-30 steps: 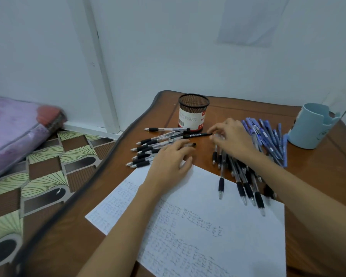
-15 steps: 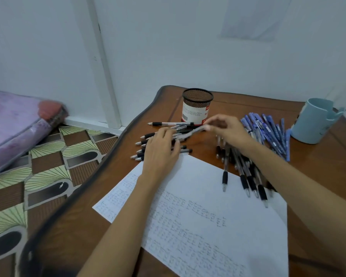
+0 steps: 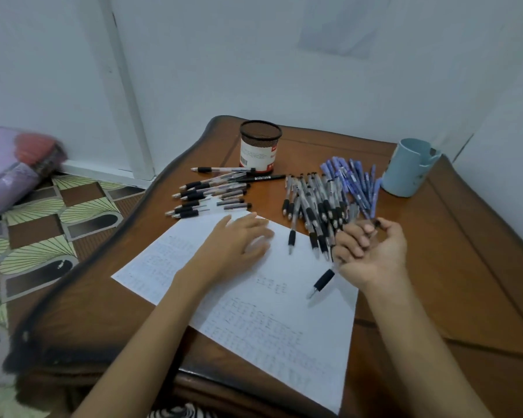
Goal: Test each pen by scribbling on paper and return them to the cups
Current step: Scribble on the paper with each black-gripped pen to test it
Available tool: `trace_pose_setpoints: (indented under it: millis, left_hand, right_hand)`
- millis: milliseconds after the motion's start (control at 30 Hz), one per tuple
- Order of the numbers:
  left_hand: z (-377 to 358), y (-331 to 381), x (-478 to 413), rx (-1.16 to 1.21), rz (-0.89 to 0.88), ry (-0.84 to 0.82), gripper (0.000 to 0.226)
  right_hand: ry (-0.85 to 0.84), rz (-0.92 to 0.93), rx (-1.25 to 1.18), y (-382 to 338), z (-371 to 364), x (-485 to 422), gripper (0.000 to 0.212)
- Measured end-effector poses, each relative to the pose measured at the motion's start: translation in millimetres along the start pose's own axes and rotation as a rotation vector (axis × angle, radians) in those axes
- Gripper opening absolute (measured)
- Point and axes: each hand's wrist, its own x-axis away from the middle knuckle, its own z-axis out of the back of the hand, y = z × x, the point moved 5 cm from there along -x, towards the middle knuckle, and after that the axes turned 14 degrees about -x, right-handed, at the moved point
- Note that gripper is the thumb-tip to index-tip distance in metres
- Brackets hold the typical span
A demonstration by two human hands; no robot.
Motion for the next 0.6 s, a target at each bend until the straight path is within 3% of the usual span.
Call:
trace_pose_setpoints:
  millis: [100,200,267,367,500,600]
  left_hand:
    - [-16.4,-0.5,16.0,-0.063,-0.006,-0.138,0.063]
    - [-21.5,-3.7,22.4,-0.109,-0.026,-0.154,0.101]
    - [-21.3,-9.2,22.4,-0.117,-0.021,-0.147,0.105]
    - [-17.4,-14.1,21.7,-0.077,-0.012,-0.120,0.091]
    - [-11.3,-14.0,23.2,0.006,0.055,-0.029,0.048]
    - [-10.0,-15.2,22.7,0.056,0.079,0.013,0.044]
  right_hand:
    - [0.003,0.017,-0.012,5.7,3.7,13.8,0.019]
    - [-0.039,0.026,-0.027,12.9,4.6,23.0,0.010]
    - [-0.120,0.000,-0.113,16.8,8.8,23.2,0.034]
    - [-0.230,-0.032,-0.204,15.1,11.3,25.9,0.061]
    - [-0.168,-0.012,0.090,14.3,27.1,28.2,0.031]
    - [-0.209,0.028,0.516,14.9,29.0,33.9,0.073]
